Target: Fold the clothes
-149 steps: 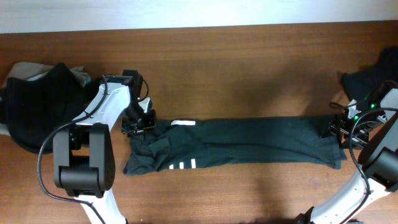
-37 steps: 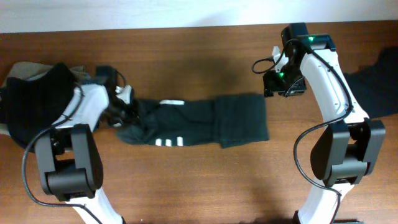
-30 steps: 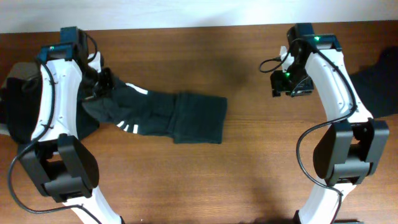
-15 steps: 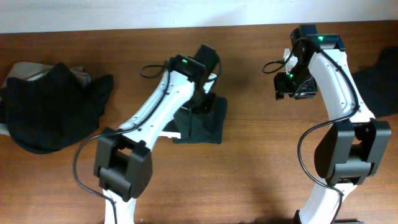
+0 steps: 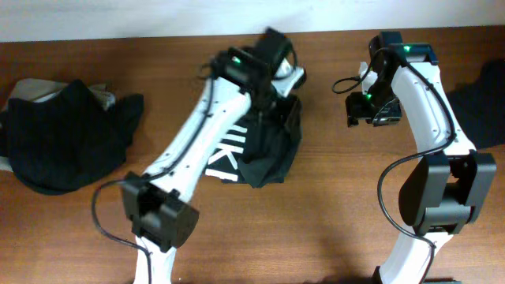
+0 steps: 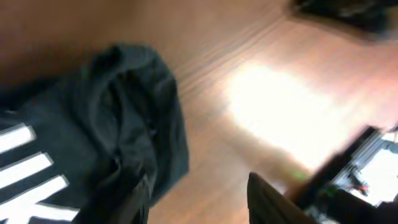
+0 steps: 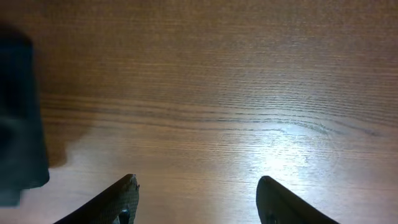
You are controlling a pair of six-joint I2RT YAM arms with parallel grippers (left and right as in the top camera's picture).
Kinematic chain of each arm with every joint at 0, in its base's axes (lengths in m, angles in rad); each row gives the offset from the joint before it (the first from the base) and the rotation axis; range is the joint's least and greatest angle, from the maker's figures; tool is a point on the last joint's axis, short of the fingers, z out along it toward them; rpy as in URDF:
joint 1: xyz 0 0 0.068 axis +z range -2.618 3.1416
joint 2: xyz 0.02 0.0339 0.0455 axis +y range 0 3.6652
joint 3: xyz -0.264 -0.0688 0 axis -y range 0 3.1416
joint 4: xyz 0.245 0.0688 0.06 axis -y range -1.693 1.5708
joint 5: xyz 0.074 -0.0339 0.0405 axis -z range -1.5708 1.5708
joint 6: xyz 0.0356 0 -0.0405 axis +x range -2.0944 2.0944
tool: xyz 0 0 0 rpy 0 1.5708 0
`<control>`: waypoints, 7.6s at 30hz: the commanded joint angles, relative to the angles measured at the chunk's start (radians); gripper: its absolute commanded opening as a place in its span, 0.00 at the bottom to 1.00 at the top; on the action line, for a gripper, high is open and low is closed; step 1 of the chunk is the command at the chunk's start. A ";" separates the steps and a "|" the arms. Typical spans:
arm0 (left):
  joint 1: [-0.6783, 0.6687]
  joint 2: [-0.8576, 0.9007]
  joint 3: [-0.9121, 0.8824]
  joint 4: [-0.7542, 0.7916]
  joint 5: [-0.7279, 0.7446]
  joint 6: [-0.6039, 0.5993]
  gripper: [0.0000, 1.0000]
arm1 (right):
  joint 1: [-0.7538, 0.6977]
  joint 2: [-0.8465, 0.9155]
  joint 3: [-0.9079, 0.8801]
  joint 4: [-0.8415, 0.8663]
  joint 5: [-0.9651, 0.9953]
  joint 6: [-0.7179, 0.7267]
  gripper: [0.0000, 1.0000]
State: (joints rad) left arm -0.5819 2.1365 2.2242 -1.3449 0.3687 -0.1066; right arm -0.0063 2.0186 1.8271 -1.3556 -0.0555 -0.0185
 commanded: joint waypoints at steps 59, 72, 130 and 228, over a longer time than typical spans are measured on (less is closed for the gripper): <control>0.373 0.188 -0.454 0.123 -0.258 0.002 0.34 | 0.357 -0.107 -0.582 0.489 -0.211 0.000 0.43; 0.401 0.126 -0.325 -0.058 -0.208 -0.004 0.56 | 0.218 -0.095 -0.162 0.299 -0.105 -0.082 0.57; 1.135 0.446 0.913 -0.280 0.212 -0.204 0.00 | 0.050 -0.095 -0.115 0.035 -0.090 -0.026 0.99; 0.473 -0.378 -0.206 -0.172 -0.418 0.061 0.98 | -0.027 -0.504 -0.503 0.475 -0.138 0.132 0.98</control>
State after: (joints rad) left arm -0.1108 1.9209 2.1277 -1.5768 -0.0341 -0.0490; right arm -0.0330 1.7107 1.5070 -0.9867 -0.2367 0.0650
